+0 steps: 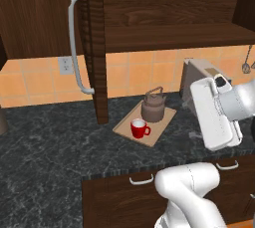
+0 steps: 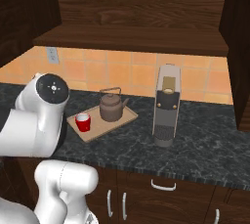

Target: Pick the kettle from the counter and place it on the tray. Then pick the mug from the cabinet and place it on the tray. Then close the cabinet doors.

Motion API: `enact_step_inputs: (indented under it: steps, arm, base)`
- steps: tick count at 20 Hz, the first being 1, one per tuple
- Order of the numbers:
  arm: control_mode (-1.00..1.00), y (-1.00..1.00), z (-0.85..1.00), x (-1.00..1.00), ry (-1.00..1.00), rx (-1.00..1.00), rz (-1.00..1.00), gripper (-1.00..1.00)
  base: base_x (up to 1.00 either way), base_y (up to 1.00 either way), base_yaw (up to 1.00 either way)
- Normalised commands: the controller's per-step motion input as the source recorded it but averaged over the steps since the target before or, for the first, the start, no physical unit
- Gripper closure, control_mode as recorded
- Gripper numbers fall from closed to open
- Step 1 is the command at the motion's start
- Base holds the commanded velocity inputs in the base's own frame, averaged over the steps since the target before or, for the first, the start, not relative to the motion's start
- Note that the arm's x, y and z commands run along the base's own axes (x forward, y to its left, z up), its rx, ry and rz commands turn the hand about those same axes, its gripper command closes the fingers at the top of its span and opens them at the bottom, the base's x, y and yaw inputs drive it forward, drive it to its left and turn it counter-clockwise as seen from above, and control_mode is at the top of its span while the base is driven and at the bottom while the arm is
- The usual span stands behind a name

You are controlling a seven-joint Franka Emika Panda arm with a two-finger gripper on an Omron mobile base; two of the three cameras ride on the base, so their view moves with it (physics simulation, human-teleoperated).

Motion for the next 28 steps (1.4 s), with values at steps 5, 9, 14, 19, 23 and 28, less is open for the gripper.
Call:
enact_step_inputs:
  steps: [5, 9, 14, 19, 23, 28]
  arm:
    - [-1.00, 0.01, 0.21, -0.31, -0.06, -0.07, 0.00, -1.00]
    - [-1.00, 0.07, 0.19, -0.35, -0.25, -0.02, 0.05, -1.00]
    - [-1.00, 0.30, 0.25, -0.26, -0.32, 0.00, 0.03, -1.00]
    - [-1.00, 0.54, 0.32, -0.17, -0.19, 0.00, 0.00, -1.00]
    - [-1.00, 0.49, 0.35, -0.24, -0.26, 0.00, 0.00, -1.00]
    - [-1.00, 0.67, 0.18, -0.16, -0.21, -0.08, 0.00, -1.00]
  base:
    - [0.00, 0.00, 0.00]
    - [0.00, 0.00, 0.00]
    - [0.00, 0.00, 0.00]
    - [0.00, 0.00, 0.00]
    - [0.00, 0.00, 0.00]
    - [0.00, 0.00, 0.00]
